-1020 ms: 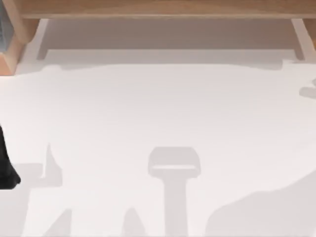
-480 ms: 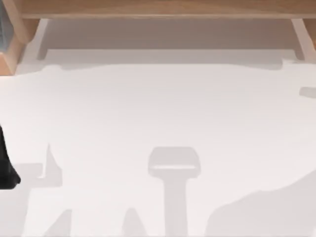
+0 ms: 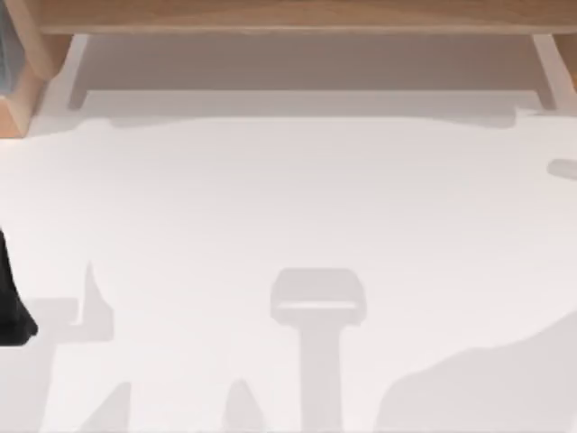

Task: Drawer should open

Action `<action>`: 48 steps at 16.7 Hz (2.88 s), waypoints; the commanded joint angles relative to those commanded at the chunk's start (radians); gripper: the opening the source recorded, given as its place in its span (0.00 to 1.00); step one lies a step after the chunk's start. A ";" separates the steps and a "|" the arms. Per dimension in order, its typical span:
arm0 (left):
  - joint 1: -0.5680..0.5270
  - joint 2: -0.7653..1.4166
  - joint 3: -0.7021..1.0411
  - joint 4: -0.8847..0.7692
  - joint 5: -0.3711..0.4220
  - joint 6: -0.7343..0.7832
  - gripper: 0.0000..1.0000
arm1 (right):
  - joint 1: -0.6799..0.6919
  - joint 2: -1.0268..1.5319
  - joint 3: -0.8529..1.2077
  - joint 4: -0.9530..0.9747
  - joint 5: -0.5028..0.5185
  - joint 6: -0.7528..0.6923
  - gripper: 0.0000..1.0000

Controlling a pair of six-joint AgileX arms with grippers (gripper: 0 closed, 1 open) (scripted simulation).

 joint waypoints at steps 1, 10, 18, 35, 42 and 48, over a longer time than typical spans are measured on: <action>0.000 0.000 0.000 0.000 0.000 0.000 1.00 | -0.003 0.002 -0.001 -0.002 0.001 0.002 0.00; 0.000 0.000 0.000 0.000 0.000 0.000 1.00 | -0.062 -0.102 -0.232 0.126 -0.051 0.006 0.00; 0.000 0.000 0.000 0.000 0.000 0.000 1.00 | -0.076 -0.126 -0.290 0.164 -0.073 0.004 0.00; 0.000 0.000 0.000 0.000 0.000 0.000 1.00 | -0.190 -0.237 -0.577 0.336 -0.184 0.009 0.00; 0.000 0.000 0.000 0.000 0.000 0.000 1.00 | -0.272 -0.292 -0.731 0.436 -0.276 0.007 0.00; 0.000 0.000 0.000 0.000 0.000 0.000 1.00 | -0.272 -0.292 -0.731 0.436 -0.276 0.007 0.23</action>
